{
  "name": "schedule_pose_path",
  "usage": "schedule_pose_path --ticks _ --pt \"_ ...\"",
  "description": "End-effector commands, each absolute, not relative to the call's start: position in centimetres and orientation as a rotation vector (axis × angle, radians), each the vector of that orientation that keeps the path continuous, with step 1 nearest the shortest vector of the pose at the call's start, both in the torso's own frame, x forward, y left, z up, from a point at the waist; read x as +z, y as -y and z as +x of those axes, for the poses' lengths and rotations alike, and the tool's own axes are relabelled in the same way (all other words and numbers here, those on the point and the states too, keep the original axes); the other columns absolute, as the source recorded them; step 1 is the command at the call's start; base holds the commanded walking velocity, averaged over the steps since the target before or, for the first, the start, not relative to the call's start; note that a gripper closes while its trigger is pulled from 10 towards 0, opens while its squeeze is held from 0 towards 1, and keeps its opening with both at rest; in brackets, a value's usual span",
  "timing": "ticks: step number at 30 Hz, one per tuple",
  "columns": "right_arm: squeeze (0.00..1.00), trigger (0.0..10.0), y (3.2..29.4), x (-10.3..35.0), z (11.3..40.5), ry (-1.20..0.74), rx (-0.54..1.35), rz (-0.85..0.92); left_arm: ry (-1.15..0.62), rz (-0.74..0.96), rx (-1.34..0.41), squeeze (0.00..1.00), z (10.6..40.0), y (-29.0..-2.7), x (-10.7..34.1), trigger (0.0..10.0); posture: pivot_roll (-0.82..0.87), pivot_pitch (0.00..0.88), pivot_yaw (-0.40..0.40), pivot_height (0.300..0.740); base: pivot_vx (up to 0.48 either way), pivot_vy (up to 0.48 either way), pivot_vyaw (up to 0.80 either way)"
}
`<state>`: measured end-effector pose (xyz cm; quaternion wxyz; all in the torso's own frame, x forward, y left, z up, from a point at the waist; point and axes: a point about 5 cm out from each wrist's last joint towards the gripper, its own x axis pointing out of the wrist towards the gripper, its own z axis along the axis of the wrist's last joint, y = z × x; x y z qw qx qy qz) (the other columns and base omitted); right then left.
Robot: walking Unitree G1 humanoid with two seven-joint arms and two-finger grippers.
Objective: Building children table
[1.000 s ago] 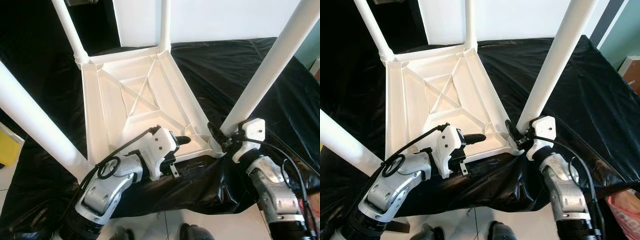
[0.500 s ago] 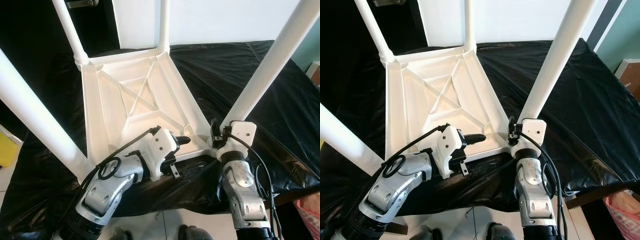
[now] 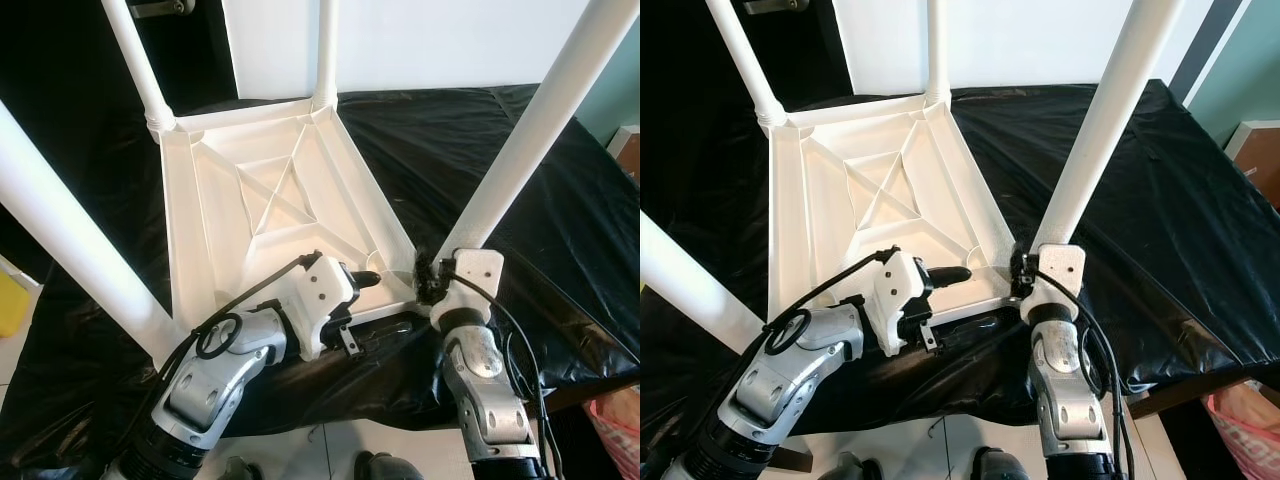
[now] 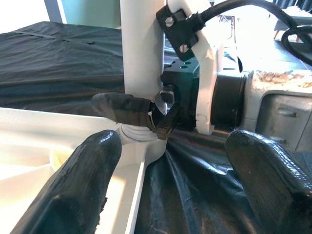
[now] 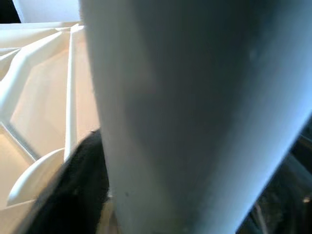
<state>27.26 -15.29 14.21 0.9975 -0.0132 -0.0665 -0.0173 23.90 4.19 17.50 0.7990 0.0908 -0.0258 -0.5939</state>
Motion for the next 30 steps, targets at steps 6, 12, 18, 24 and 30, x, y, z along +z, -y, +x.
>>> schedule_pose_path --ticks 6,12,18,24,30 --pt "0.00 10.0 16.5 15.0 27.3 0.180 0.086 -0.035 0.055 0.218 -1.268 0.00 23.8 -4.2 17.3 10.0 -0.08 0.098 -0.001 0.740 0.000 0.000 0.00" --pt "0.00 10.0 17.6 15.9 27.5 0.202 0.311 -0.098 0.057 0.216 -1.266 0.00 23.9 -4.1 17.4 10.0 -0.09 0.097 0.000 0.740 0.000 0.000 0.00" --pt "0.00 10.0 18.7 16.3 28.3 0.182 0.443 -0.163 0.056 0.222 -1.266 0.00 24.0 -4.0 17.3 10.0 -0.09 0.109 0.002 0.740 0.000 0.000 0.00" --pt "0.00 2.7 19.1 15.4 28.8 0.113 0.597 -0.226 0.054 0.218 -1.266 0.00 23.7 -3.8 17.3 10.0 -0.08 0.118 -0.005 0.740 0.000 0.000 0.00" --pt "0.00 0.0 19.4 14.9 28.5 0.091 0.621 -0.198 0.056 0.216 -1.250 0.00 23.9 -3.9 17.4 10.0 -0.07 0.121 -0.007 0.740 0.000 0.000 0.00"
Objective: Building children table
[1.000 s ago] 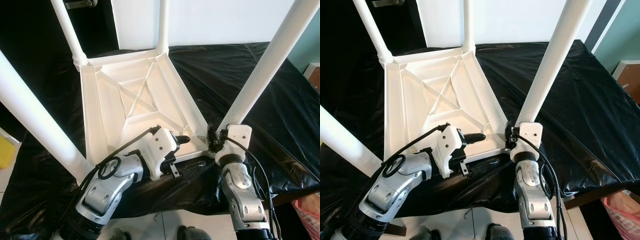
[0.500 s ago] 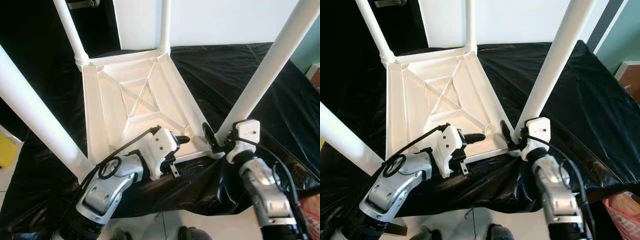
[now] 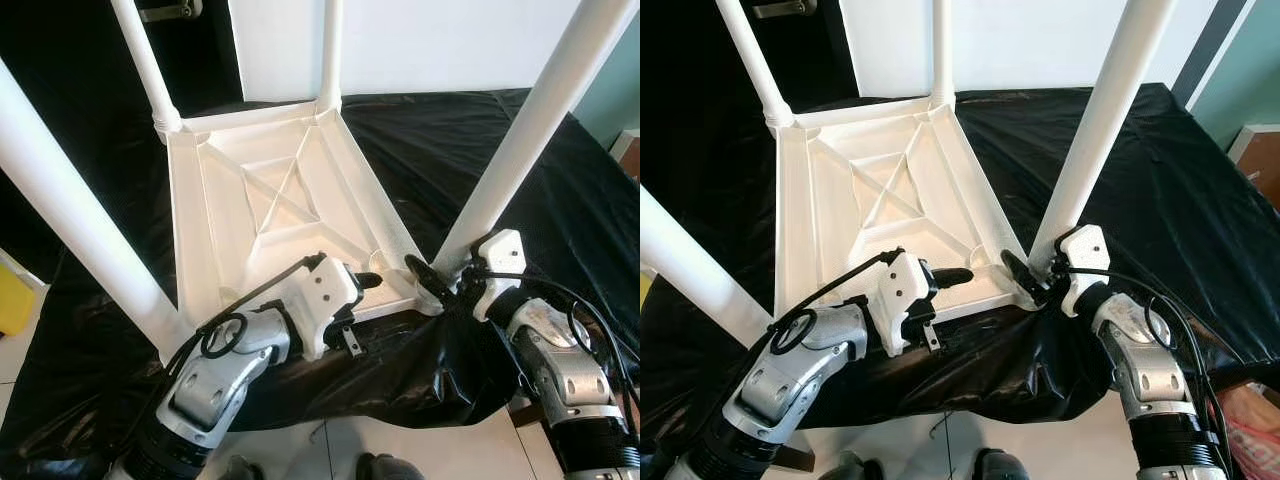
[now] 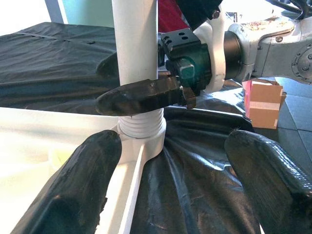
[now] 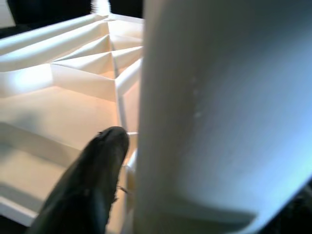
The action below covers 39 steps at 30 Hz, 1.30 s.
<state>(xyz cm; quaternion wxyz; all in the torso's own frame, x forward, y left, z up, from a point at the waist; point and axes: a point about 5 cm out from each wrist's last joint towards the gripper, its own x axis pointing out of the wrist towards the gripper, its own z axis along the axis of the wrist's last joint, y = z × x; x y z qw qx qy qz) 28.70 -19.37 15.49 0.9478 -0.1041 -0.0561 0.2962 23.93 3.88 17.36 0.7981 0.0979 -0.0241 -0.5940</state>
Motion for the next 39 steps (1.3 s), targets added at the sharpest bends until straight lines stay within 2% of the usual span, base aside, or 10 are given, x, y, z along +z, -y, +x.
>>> schedule_pose_path --ticks 1,11,12,13,19,25,28,33,36,39 --pt "0.00 0.0 19.6 14.7 28.4 0.086 0.622 -0.195 0.057 0.214 -1.246 0.00 23.9 -4.0 17.4 10.0 -0.07 0.121 -0.006 0.740 0.000 0.000 0.00" --pt "0.00 0.0 20.4 13.9 28.4 0.069 0.554 -0.118 0.055 0.212 -1.248 0.00 24.0 -4.2 17.5 10.0 -0.08 0.128 0.009 0.740 0.000 0.000 0.00" --pt "0.00 2.9 20.5 13.9 28.4 0.068 0.551 -0.116 0.055 0.213 -1.248 0.00 24.0 -4.2 17.5 10.0 -0.08 0.128 0.009 0.740 0.000 0.000 0.00" --pt "0.00 10.0 20.2 14.0 28.4 0.073 0.523 -0.107 0.053 0.216 -1.248 0.00 24.0 -4.2 17.4 10.0 -0.08 0.131 0.012 0.740 0.000 0.000 0.00" --pt "0.00 10.0 19.5 13.8 28.4 0.076 0.362 -0.108 0.052 0.223 -1.239 0.00 24.1 -4.3 17.4 10.0 -0.08 0.136 0.018 0.740 0.000 0.000 0.00" --pt "0.00 10.0 19.4 13.7 28.3 0.080 0.309 -0.112 0.051 0.225 -1.238 0.00 24.1 -4.4 17.4 10.0 -0.08 0.137 0.019 0.740 0.000 0.000 0.00" --pt "0.00 10.0 17.9 12.6 27.3 0.047 0.082 -0.029 0.051 0.234 -1.216 0.00 24.3 -4.5 17.3 10.0 -0.08 0.143 0.019 0.740 0.000 0.000 0.00" --pt "0.00 10.0 16.8 12.4 27.0 0.030 -0.115 -0.005 0.051 0.237 -1.201 0.00 24.4 -4.6 17.4 10.0 -0.08 0.143 0.018 0.740 0.000 0.000 0.00" --pt "0.00 10.0 16.0 12.9 27.0 0.039 -0.191 0.034 0.055 0.237 -1.193 0.00 24.5 -4.5 17.4 10.0 -0.08 0.142 0.019 0.740 0.000 0.000 0.00" --pt "0.00 10.0 15.5 13.1 27.2 0.043 -0.188 0.051 0.056 0.237 -1.190 0.00 24.6 -4.5 17.5 10.0 -0.08 0.142 0.020 0.740 0.000 0.000 0.00"
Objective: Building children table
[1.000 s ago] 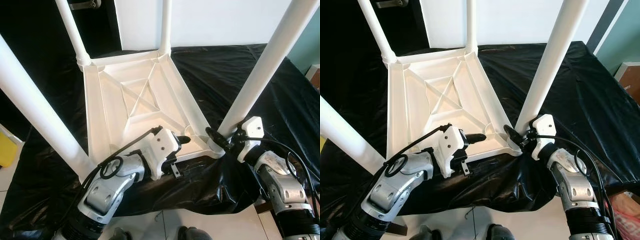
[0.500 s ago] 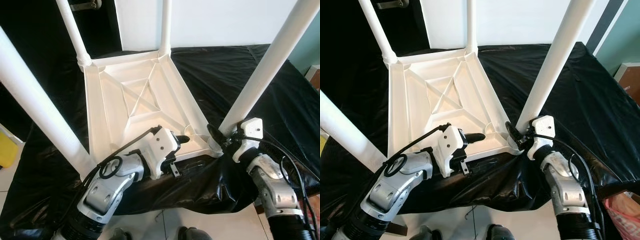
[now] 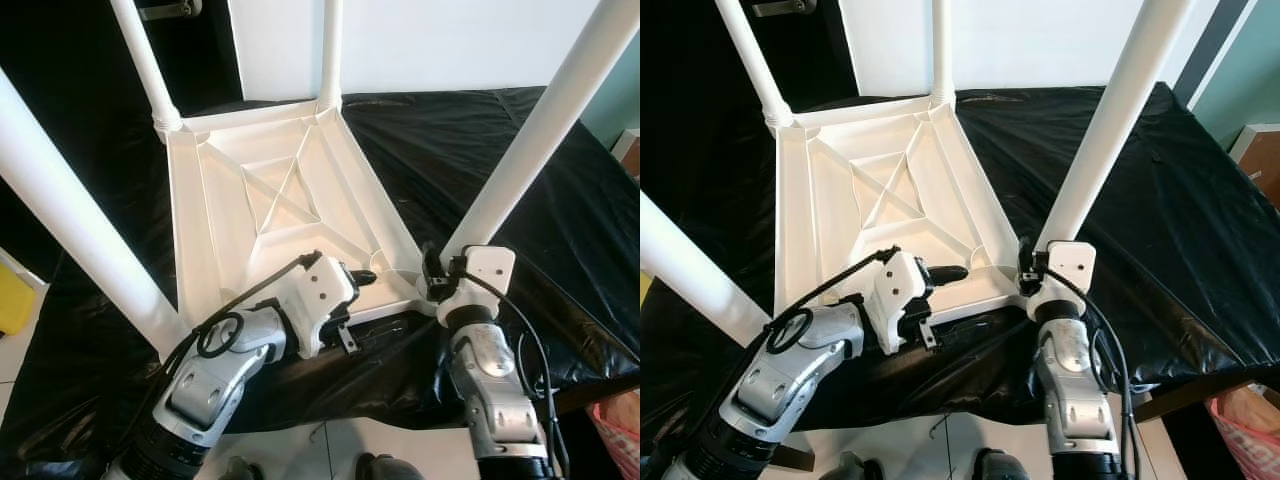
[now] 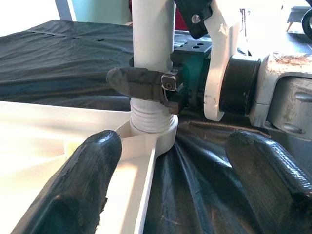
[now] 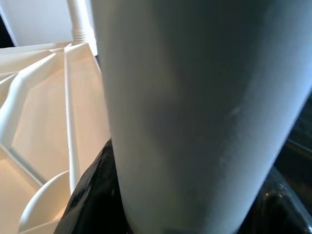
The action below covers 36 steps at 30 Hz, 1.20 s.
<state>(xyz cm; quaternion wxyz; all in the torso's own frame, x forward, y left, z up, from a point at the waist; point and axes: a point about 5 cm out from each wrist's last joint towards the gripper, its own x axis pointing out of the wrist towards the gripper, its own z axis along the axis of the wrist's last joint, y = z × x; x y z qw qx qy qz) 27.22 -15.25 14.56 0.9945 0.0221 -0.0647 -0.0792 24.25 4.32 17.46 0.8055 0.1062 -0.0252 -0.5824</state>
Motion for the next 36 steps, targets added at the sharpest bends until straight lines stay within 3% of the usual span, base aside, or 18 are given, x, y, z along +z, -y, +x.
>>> schedule_pose_path --ticks 1,16,17,18,19,20,34,35,36 --pt "0.00 10.0 15.1 13.3 27.2 0.053 -0.173 0.061 0.058 0.239 -1.188 0.00 24.5 -4.5 17.5 10.0 -0.08 0.144 0.022 0.740 0.000 0.000 0.00" --pt "0.00 10.0 14.9 14.0 27.2 0.081 -0.167 0.034 0.059 0.252 -1.158 0.00 24.7 -4.7 17.2 10.0 -0.08 0.143 0.011 0.740 0.000 0.000 0.00" --pt "0.12 10.0 15.0 14.1 27.2 0.083 -0.159 0.034 0.060 0.254 -1.153 0.00 24.7 -4.7 17.2 10.0 -0.08 0.141 0.004 0.740 0.000 0.000 0.00" --pt "0.60 10.0 15.1 14.2 27.2 0.090 -0.150 0.034 0.063 0.257 -1.147 0.00 24.8 -4.7 17.2 10.0 -0.08 0.141 0.003 0.740 0.000 0.000 0.00" --pt "0.60 10.0 15.1 14.2 27.2 0.090 -0.150 0.034 0.063 0.257 -1.147 0.00 24.8 -4.7 17.2 10.0 -0.08 0.141 0.003 0.740 0.000 0.000 0.00" --pt "1.00 10.0 15.2 14.4 27.2 0.106 -0.124 0.036 0.067 0.263 -1.142 0.00 24.8 -4.7 17.3 10.0 -0.07 0.142 0.004 0.740 0.000 0.000 0.00" --pt "1.00 10.0 18.2 15.6 26.9 0.189 0.127 -0.004 0.089 0.320 -1.091 0.00 25.2 -4.8 17.2 10.0 -0.08 0.147 0.010 0.740 0.000 0.000 0.00" --pt "0.00 10.0 18.5 15.8 27.0 0.193 0.182 -0.008 0.089 0.319 -1.095 0.00 25.2 -4.8 17.1 10.0 -0.09 0.146 0.011 0.740 0.000 0.000 0.00" --pt "0.00 10.0 18.5 15.8 27.1 0.189 0.235 -0.013 0.088 0.319 -1.098 0.00 25.2 -4.8 17.0 10.0 -0.09 0.147 0.012 0.740 0.000 0.000 0.00"
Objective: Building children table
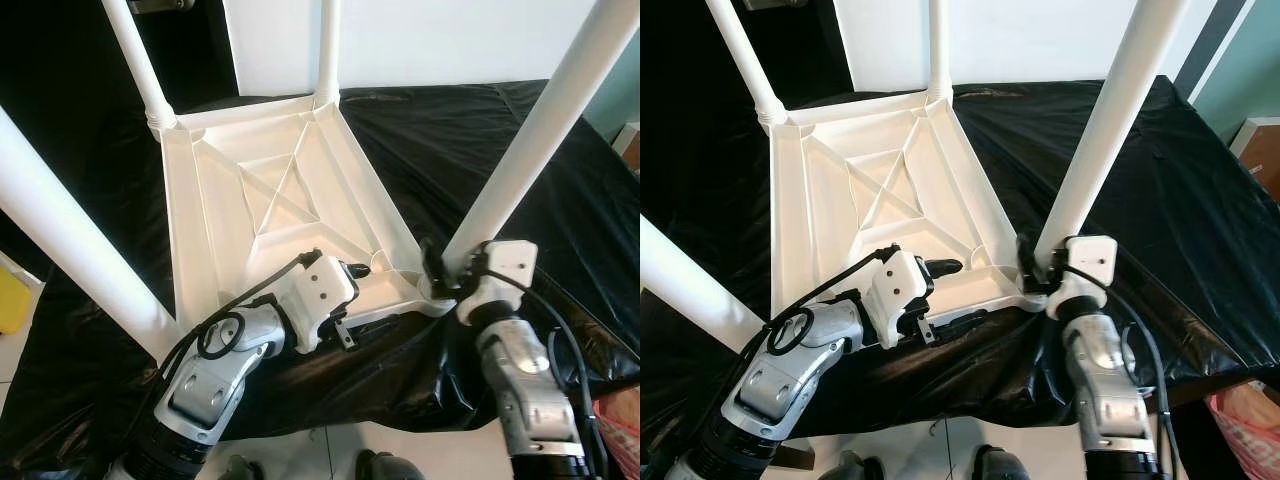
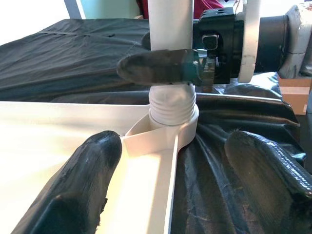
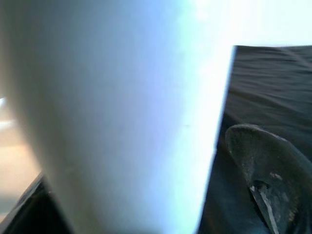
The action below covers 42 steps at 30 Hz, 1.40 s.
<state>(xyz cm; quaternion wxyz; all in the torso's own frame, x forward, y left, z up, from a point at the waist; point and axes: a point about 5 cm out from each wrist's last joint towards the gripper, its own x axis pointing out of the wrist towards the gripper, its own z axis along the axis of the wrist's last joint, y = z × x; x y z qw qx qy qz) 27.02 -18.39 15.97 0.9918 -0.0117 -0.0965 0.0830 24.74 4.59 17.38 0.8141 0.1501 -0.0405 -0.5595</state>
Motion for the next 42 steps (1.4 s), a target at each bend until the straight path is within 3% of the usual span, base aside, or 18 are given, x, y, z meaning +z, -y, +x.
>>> schedule_pose_path --ticks 1,6,10,11,12,13,14,15,24,25,27,28,42 --pt "0.00 10.0 18.5 15.8 27.1 0.189 0.235 -0.013 0.088 0.319 -1.098 0.00 25.2 -4.8 17.0 10.0 -0.09 0.147 0.012 0.740 0.000 0.000 0.00" --pt "0.00 10.0 18.2 15.9 27.9 0.181 0.456 -0.067 0.065 0.282 -1.138 0.00 25.2 -4.5 16.7 10.0 -0.10 0.139 0.010 0.740 0.000 0.000 0.00" --pt "0.00 10.0 18.2 15.8 28.1 0.175 0.483 -0.086 0.069 0.288 -1.139 0.00 25.1 -4.5 16.7 10.0 -0.09 0.136 0.007 0.740 0.000 0.000 0.00" --pt "0.00 8.7 18.2 15.6 28.3 0.166 0.501 -0.102 0.071 0.292 -1.139 0.00 25.1 -4.5 16.7 10.0 -0.09 0.133 0.005 0.740 0.000 0.000 0.00" --pt "0.00 8.7 18.3 15.5 28.3 0.160 0.512 -0.112 0.071 0.293 -1.139 0.00 25.2 -4.5 16.7 10.0 -0.09 0.133 0.005 0.740 0.000 0.000 0.00" --pt "0.00 2.4 18.4 15.3 28.4 0.154 0.519 -0.114 0.071 0.294 -1.139 0.00 25.1 -4.5 16.7 10.0 -0.09 0.129 0.002 0.740 0.000 0.000 0.00" --pt "0.00 2.4 18.4 15.2 28.4 0.152 0.521 -0.114 0.071 0.294 -1.139 0.00 25.1 -4.5 16.7 10.0 -0.09 0.129 0.002 0.740 0.000 0.000 0.00" --pt "0.00 0.0 18.5 15.1 28.4 0.149 0.524 -0.112 0.073 0.295 -1.139 0.00 25.1 -4.6 16.7 10.0 -0.09 0.125 0.002 0.740 0.000 0.000 0.00" --pt "0.00 0.0 19.2 14.4 28.3 0.129 0.530 -0.108 0.074 0.293 -1.146 0.00 25.0 -4.5 16.6 10.0 -0.09 0.123 0.005 0.740 0.000 0.000 0.00" --pt "0.00 3.5 19.4 14.2 28.2 0.125 0.509 -0.107 0.075 0.294 -1.153 0.00 25.0 -4.4 16.6 10.0 -0.10 0.122 0.008 0.740 0.000 0.000 0.00" --pt "0.00 3.5 19.4 14.2 28.2 0.125 0.509 -0.107 0.075 0.294 -1.153 0.00 25.0 -4.4 16.6 10.0 -0.10 0.122 0.008 0.740 0.000 0.000 0.00" --pt "0.00 10.0 19.5 14.1 28.2 0.127 0.488 -0.104 0.076 0.298 -1.157 0.00 25.0 -4.3 16.6 10.0 -0.10 0.120 0.008 0.740 0.000 0.000 0.00" --pt "0.00 10.0 18.1 13.7 27.5 0.135 0.166 -0.045 0.079 0.294 -1.161 0.00 24.9 -4.1 16.5 10.0 -0.10 0.114 -0.001 0.740 0.000 0.000 0.00"
